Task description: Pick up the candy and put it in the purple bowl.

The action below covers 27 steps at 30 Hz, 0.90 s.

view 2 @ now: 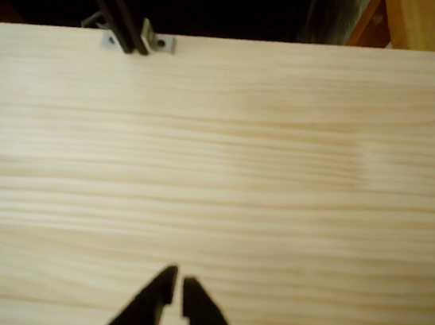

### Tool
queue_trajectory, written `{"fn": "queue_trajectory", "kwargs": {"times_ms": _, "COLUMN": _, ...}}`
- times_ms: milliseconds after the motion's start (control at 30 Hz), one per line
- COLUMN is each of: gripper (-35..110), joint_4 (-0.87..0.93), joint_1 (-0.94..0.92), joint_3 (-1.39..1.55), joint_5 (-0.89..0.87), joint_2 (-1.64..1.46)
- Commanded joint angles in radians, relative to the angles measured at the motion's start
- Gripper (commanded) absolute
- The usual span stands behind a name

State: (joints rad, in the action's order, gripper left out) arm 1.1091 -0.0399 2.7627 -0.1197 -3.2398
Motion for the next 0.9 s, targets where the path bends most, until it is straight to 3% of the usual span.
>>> {"fn": "queue_trajectory", "kwargs": {"times_ms": 0, "gripper": -1, "joint_4": 0.017, "joint_1": -0.029, "joint_3": 0.026, "joint_5": -0.008, "joint_2": -0.06}}
{"fn": "queue_trajectory", "kwargs": {"times_ms": 867, "gripper": -1, "joint_4": -0.046, "joint_1": -0.034, "joint_3": 0.247, "joint_5": -0.014, "joint_2": -0.06}}
